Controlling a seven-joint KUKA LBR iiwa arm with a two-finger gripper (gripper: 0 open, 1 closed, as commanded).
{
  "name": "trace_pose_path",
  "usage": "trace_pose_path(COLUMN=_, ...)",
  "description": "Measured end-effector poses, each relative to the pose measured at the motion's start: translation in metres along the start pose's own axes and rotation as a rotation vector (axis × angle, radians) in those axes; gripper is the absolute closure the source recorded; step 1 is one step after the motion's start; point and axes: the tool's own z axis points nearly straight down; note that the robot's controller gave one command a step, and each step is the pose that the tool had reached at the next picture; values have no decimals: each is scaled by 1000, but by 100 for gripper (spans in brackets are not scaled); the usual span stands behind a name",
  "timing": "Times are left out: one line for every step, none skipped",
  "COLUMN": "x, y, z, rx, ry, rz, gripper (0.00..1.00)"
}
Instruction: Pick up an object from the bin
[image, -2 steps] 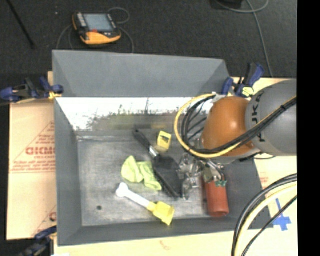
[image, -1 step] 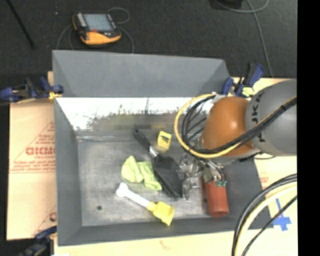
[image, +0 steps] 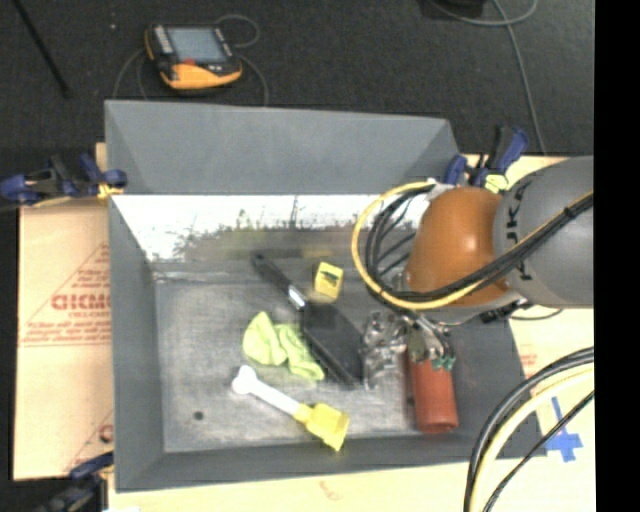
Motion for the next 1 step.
trace_pose_path(x=-30, y=1, z=-25, rx=-2, ry=-10, rz=-44, gripper=100)
